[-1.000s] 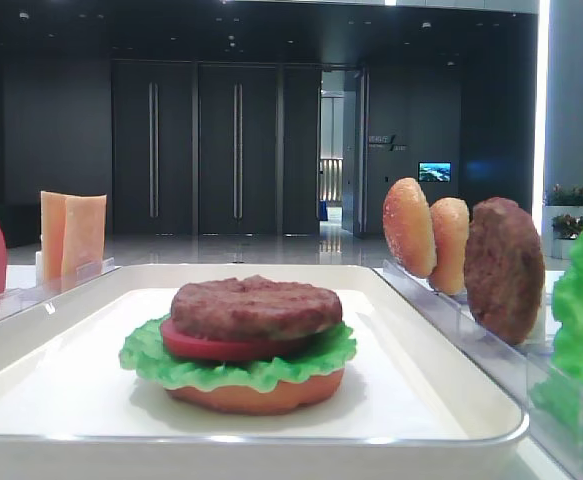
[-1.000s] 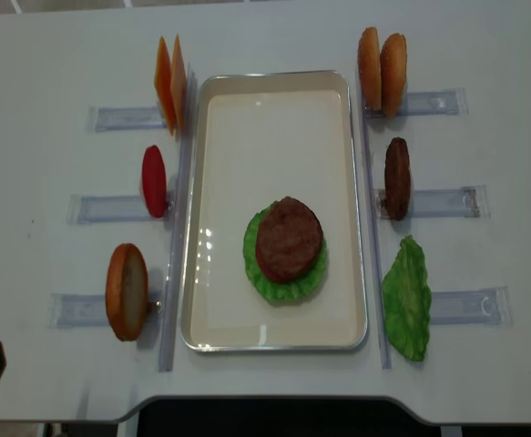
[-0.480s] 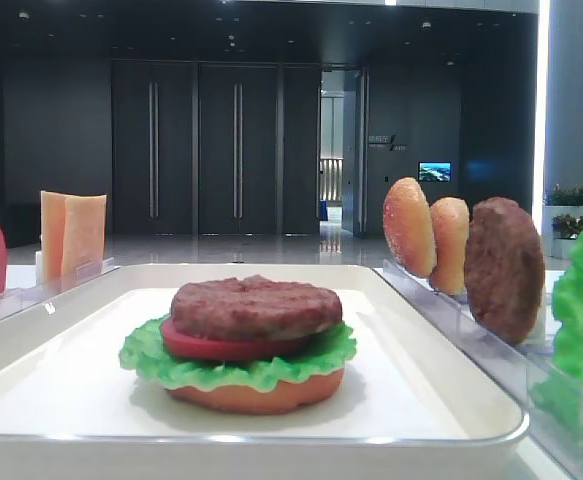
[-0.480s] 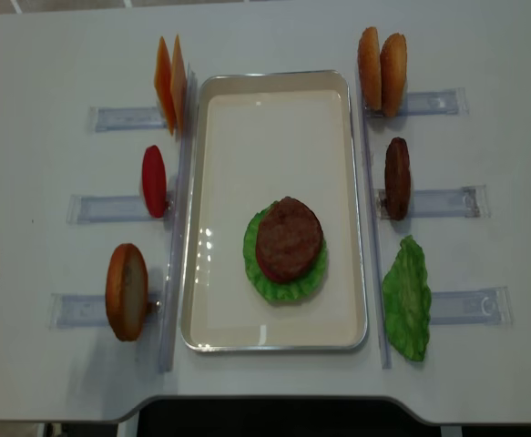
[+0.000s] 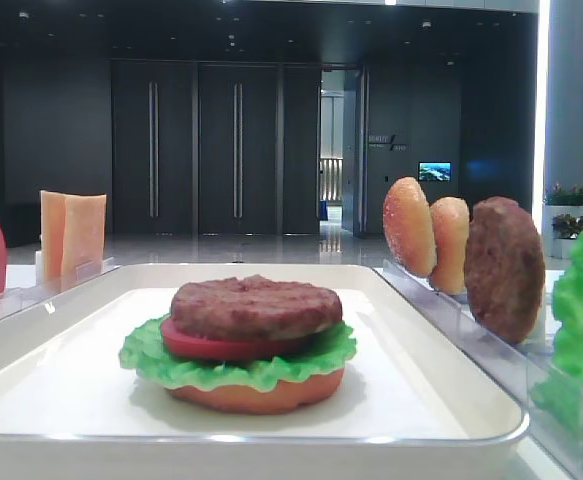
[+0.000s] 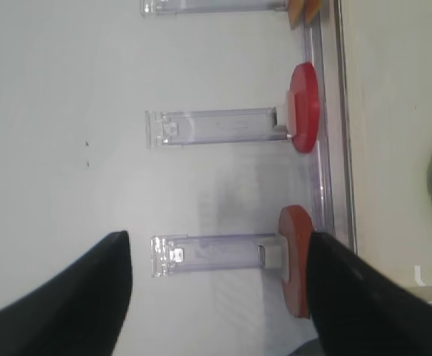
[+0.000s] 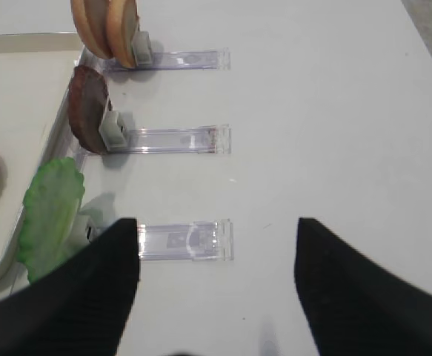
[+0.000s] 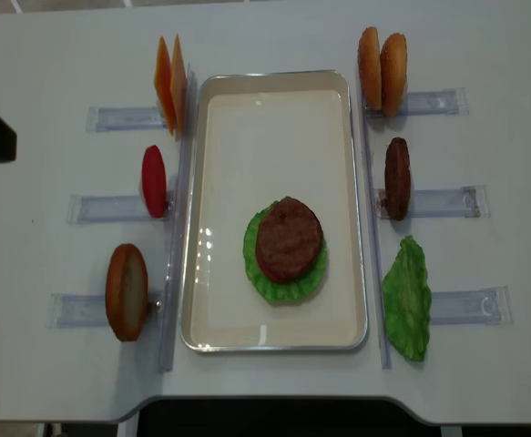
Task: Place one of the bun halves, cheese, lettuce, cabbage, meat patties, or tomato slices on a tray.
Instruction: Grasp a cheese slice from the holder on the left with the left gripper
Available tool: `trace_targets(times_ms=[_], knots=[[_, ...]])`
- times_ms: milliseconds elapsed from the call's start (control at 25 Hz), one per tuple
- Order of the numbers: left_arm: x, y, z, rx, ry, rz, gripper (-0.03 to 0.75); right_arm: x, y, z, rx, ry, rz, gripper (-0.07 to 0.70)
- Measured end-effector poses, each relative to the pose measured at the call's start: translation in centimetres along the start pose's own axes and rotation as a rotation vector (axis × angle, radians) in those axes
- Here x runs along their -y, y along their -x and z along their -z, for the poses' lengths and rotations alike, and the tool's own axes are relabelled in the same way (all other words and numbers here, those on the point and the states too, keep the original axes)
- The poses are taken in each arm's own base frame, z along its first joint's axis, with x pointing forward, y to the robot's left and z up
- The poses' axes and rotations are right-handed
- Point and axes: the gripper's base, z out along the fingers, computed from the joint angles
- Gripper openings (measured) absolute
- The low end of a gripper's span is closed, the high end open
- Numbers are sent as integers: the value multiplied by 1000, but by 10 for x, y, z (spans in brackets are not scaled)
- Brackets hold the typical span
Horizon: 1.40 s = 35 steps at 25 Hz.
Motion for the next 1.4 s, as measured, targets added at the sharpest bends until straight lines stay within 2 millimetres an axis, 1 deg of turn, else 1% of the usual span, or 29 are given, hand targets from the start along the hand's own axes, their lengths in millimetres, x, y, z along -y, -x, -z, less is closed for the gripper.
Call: trace_targets(times_ms=[440,480,520,680,1040,1240,1400], knots=[[-1,83,-40,-38,0,17,549,0,0,0,0,0,0,434],[-1,90,-48,-51,0,22,549,0,0,0,0,0,0,434],[-1,98,-51,-45,0,33,549,0,0,0,0,0,0,434],[-1,121,-73,-60,1,66,549,0,0,0,0,0,0,434],[-2,159,-115,-75,2,74,549,0,0,0,0,0,0,434],[-2,180,-129,-44,2,101,548,0,0,0,0,0,0,434],[-2,189,-142,-41,2,118,548,0,0,0,0,0,0,434]])
